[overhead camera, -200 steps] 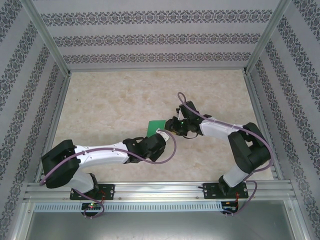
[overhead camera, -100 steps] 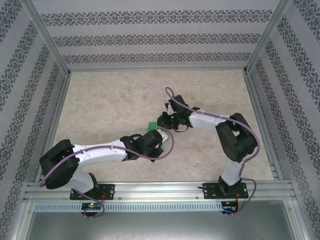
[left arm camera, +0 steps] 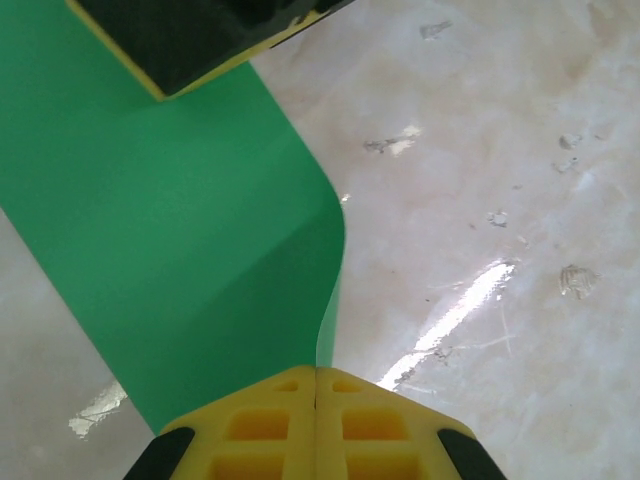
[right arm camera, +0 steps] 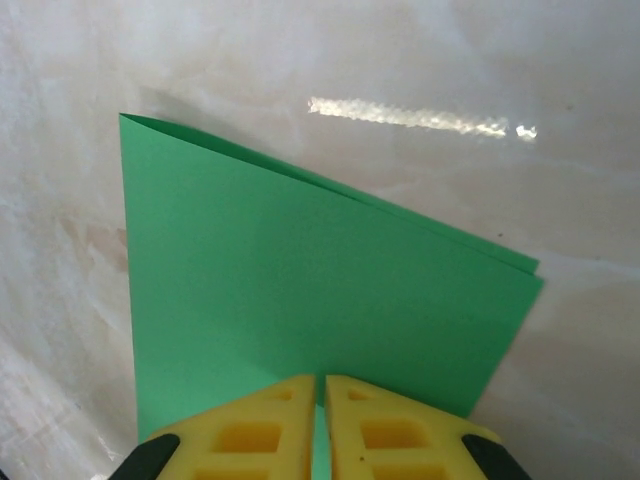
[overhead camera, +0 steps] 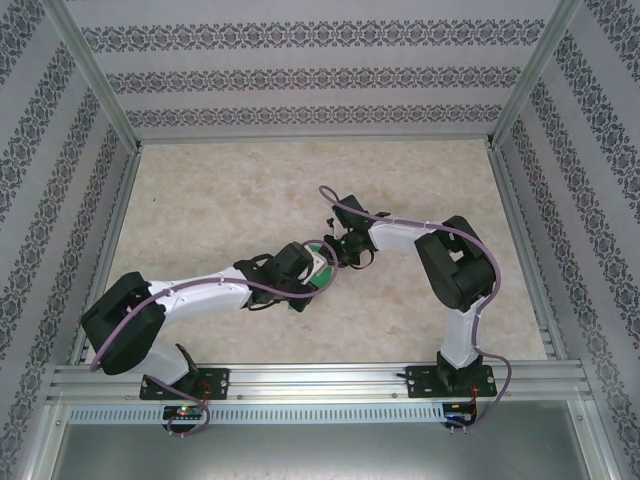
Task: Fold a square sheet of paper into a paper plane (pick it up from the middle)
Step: Third fold the triangle at the center of the table.
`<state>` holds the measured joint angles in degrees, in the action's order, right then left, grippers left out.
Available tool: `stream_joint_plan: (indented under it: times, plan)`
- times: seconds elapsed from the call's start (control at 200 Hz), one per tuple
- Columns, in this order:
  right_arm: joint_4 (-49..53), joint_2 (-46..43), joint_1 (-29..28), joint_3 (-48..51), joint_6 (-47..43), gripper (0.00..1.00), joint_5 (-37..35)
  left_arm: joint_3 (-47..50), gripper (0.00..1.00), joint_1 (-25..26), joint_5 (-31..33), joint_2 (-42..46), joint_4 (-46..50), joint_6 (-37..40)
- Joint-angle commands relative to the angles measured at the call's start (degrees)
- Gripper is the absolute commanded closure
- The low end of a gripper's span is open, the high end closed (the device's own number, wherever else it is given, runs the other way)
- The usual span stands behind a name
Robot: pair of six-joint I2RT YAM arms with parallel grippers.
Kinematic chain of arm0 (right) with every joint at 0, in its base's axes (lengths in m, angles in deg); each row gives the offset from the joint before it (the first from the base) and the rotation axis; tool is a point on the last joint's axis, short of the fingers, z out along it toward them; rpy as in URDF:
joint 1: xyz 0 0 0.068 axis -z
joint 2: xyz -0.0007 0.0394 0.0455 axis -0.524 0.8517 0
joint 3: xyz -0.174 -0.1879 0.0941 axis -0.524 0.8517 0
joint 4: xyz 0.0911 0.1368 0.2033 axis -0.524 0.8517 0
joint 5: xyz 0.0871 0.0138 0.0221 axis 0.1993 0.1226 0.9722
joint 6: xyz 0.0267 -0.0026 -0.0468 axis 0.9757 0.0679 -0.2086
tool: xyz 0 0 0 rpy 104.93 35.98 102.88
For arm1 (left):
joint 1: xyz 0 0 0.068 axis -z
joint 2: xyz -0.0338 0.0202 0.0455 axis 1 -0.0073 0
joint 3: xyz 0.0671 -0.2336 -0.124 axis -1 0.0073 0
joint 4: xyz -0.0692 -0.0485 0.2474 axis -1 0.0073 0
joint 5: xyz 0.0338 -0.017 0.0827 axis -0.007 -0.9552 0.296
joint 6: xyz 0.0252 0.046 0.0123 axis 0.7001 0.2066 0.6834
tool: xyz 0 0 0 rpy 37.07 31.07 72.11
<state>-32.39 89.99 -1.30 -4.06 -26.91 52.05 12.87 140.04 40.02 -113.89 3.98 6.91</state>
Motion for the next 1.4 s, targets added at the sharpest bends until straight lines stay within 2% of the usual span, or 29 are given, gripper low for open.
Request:
stream_joint_plan:
  times: [0.0, 0.515, 1.399]
  plan:
    - [2.9, 1.5, -0.7, -0.8, -3.0, 0.88, -1.3, -0.4, 1.0, -2.1, -3.1, -1.2, -1.9, 0.1]
    - [3.4, 2.0, -0.7, -1.2, -3.6, 0.88, -1.2, -2.1, 1.0, -9.2, -3.8, -3.8, -2.5, 0.4]
    - [2.9, 2.3, -0.8, -1.1, -2.4, 0.87, -1.3, -3.7, 1.0, -10.6, -3.0, -9.5, -2.7, 1.3]
